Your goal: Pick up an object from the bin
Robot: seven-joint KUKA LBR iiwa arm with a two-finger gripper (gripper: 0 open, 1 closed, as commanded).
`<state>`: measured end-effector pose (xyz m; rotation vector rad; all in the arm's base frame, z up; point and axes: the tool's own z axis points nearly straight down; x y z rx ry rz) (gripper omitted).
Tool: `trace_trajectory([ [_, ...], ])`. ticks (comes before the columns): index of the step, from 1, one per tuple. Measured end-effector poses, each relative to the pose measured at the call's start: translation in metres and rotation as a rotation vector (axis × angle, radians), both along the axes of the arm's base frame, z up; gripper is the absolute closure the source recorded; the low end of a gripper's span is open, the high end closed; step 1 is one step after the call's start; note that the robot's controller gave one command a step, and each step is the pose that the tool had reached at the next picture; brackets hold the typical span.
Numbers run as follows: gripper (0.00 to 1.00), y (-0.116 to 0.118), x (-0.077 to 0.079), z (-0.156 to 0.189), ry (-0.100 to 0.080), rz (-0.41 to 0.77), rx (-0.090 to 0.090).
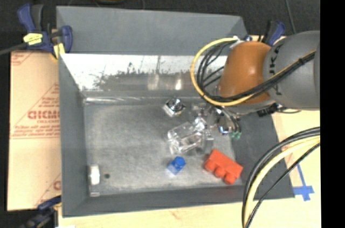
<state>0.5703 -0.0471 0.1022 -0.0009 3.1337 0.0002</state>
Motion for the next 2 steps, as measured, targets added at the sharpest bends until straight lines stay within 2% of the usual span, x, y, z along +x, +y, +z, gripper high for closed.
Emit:
trace_trajectory([
  [1, 0.0, -0.008, -0.003, 0.001, 0.004, 0.054, -0.001],
  [2, 0.0, -0.009, -0.003, -0.032, 0.006, -0.123, 0.001],
])
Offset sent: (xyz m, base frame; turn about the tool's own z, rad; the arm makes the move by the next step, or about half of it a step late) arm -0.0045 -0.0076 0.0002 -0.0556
